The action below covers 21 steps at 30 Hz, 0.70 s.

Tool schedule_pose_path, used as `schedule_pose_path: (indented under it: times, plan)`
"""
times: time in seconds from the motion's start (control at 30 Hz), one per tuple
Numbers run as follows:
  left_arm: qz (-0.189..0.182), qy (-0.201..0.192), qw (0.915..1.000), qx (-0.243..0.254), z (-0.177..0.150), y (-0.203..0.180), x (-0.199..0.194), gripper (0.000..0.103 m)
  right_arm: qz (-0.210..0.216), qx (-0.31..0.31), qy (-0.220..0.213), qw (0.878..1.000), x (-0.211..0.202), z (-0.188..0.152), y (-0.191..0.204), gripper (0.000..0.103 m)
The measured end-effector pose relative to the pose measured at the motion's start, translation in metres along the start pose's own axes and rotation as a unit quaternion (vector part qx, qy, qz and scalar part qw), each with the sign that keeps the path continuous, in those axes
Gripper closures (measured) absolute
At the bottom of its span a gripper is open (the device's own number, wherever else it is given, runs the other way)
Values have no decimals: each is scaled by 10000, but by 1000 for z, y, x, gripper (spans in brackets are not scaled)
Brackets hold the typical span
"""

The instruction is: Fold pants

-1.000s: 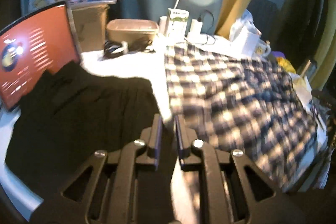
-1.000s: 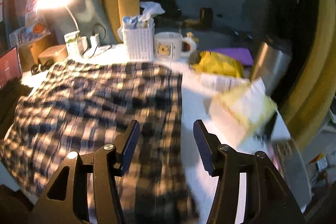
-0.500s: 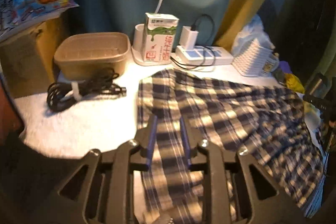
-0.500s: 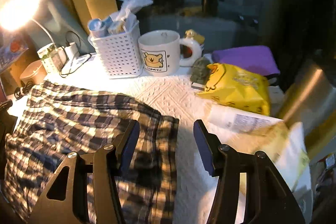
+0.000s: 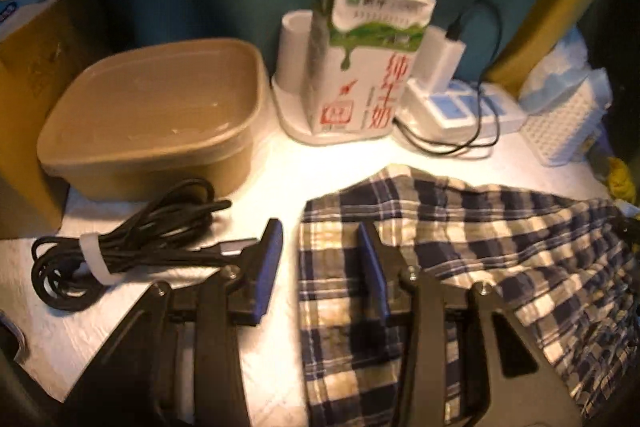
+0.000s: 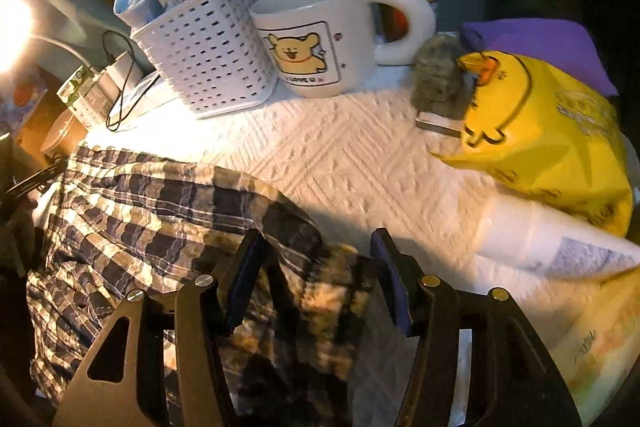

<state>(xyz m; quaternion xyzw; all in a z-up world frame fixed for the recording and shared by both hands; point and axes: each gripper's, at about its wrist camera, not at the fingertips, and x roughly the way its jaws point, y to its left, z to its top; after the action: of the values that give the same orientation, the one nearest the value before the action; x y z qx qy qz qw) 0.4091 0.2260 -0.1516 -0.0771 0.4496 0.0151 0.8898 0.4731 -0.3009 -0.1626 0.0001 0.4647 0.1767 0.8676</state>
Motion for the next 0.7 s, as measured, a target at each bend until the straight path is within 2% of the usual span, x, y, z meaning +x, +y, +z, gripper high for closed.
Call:
schedule_pose_path:
  times: [0.07, 0.1, 0.13, 0.17, 0.23, 0.27, 0.3, 0.37, 0.43, 0.5, 0.67, 0.7]
  plan:
    - [22, 9, 9998, 192, -1, -7, 3, 63, -10, 0, -41, 10000, 0, 0, 2, 45]
    - [37, -20, 9995, 302, -1, -12, 4, 63, -38, -16, -74, 10000, 1, 1, 3, 52]
    - [25, -27, 9993, 361, -1, -14, 6, 63, -33, -103, -80, 9999, 2, 1, 7, 77]
    - [-12, -16, 9991, 419, -2, -17, 7, 63, -71, -237, -72, 9997, 4, 2, 12, 77]
    - [0, -26, 9985, 555, -3, -22, 8, 65, -507, -686, -292, 9959, 0, 2, 28, 77]
    - [18, -42, 9982, 591, -4, -24, 8, 73, -686, -817, -412, 9934, -3, 3, 33, 77]
    - [46, -51, 9979, 638, -4, -25, 8, 79, -887, -945, -564, 9900, -8, 5, 38, 77]
    - [175, -81, 9973, 709, -2, -28, 10, 82, -1339, -1217, -903, 9793, -17, 12, 48, 77]
    - [258, -113, 9970, 725, 1, -27, 11, 83, -1668, -1450, -1014, 9700, -17, 18, 52, 77]
    - [371, -128, 9972, 643, 5, -26, 14, 83, -1850, -1532, -996, 9656, -11, 25, 51, 77]
    - [856, -165, 9958, 286, 10, -7, 15, 83, -2340, -1593, -529, 9576, 24, 28, 39, 77]
    - [824, -207, 9961, 237, 10, -5, 11, 82, -2375, -1567, -485, 9574, 26, 27, 38, 76]
